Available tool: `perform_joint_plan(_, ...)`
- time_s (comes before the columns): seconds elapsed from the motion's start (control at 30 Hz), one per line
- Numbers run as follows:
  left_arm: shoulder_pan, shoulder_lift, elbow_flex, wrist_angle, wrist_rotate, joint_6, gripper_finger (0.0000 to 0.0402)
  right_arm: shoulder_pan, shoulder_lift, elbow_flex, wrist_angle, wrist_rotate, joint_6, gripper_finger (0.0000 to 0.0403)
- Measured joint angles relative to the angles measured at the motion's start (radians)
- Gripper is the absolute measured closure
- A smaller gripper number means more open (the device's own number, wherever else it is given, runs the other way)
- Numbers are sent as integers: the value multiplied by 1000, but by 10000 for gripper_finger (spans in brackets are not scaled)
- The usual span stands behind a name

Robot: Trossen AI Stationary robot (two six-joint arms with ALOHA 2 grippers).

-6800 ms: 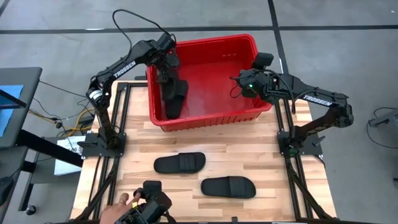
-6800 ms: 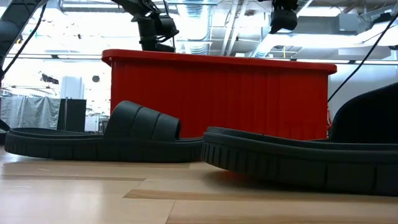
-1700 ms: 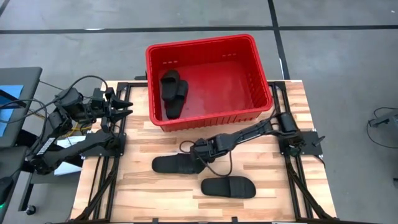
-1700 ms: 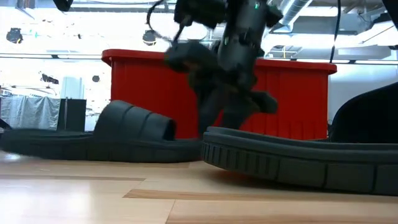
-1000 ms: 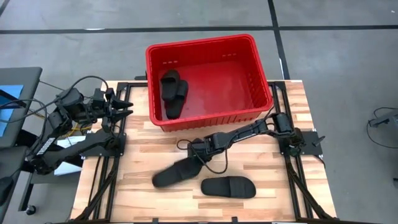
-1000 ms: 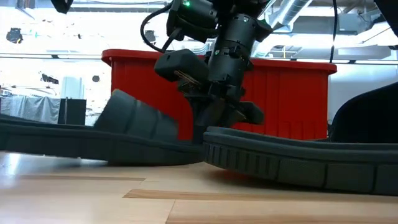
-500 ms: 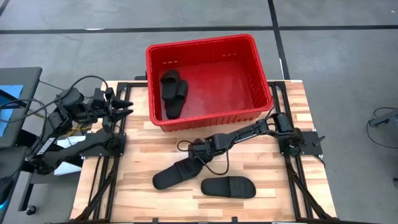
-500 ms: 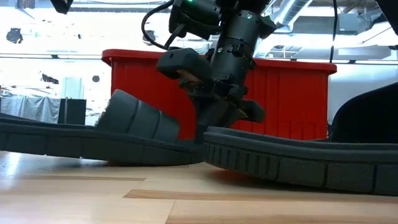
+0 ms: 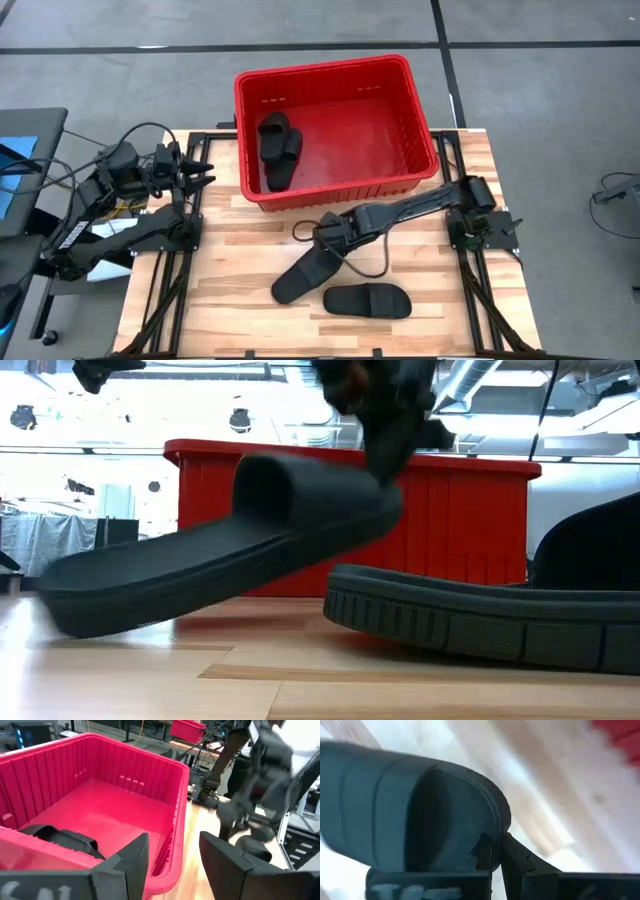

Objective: Pick and place slides into bin
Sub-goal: Put the left black slide into the red bin

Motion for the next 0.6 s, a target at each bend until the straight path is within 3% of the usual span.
perform_joint_plan(0.27, 0, 0, 0, -7, 0, 6, 237, 8, -115, 128, -209, 163, -9, 401)
perform_joint_plan(0.6, 0, 0, 0, -7, -2, 6, 237, 12, -204, 275, -385, 310, -133, 402)
